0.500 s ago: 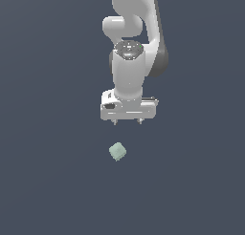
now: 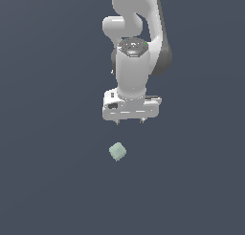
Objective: Pick up the object and move it to a goal position.
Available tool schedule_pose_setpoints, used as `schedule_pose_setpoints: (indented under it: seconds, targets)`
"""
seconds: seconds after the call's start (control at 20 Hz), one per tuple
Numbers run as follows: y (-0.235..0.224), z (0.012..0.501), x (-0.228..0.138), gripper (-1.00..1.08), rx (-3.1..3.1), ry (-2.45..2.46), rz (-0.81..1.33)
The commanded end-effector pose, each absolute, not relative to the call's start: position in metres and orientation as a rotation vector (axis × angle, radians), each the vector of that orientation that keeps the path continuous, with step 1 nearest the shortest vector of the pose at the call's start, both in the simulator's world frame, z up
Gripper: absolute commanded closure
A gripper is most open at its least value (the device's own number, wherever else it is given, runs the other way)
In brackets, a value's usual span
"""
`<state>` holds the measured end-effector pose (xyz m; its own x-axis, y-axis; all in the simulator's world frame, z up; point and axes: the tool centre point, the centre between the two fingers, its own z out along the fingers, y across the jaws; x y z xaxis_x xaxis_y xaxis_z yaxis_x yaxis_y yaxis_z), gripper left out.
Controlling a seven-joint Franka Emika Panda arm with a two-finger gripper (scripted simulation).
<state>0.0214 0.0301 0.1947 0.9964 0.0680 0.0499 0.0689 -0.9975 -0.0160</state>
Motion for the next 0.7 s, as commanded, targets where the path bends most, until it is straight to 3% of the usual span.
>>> schedule_pose_setpoints:
  seconds: [0.0,0.65]
  targets:
    - [0.033,0.197,0.022,-0.92,-3.121,-0.120,-0.078]
    - [0.025,0.182,0.032,-0.92,-3.121,-0.249,-0.067]
